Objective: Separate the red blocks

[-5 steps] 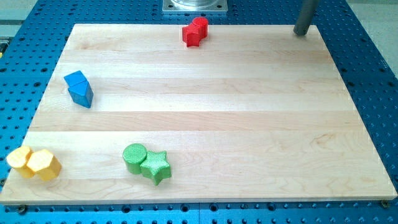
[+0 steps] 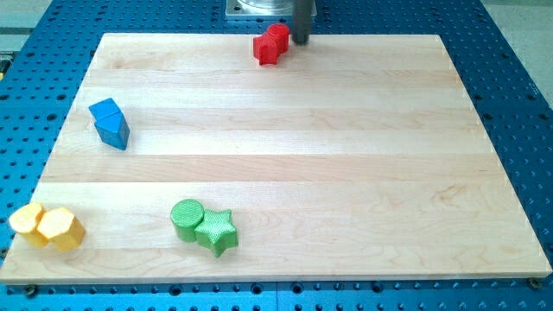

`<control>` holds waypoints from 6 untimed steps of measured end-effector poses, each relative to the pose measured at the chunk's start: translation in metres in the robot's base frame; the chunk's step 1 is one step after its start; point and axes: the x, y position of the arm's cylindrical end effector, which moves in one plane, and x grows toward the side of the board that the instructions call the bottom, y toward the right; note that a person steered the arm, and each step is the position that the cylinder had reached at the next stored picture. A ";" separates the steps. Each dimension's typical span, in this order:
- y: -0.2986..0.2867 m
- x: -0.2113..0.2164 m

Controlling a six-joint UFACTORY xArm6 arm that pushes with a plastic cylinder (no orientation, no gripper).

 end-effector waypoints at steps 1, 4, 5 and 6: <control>-0.035 0.065; 0.033 0.091; 0.018 0.011; -0.008 -0.004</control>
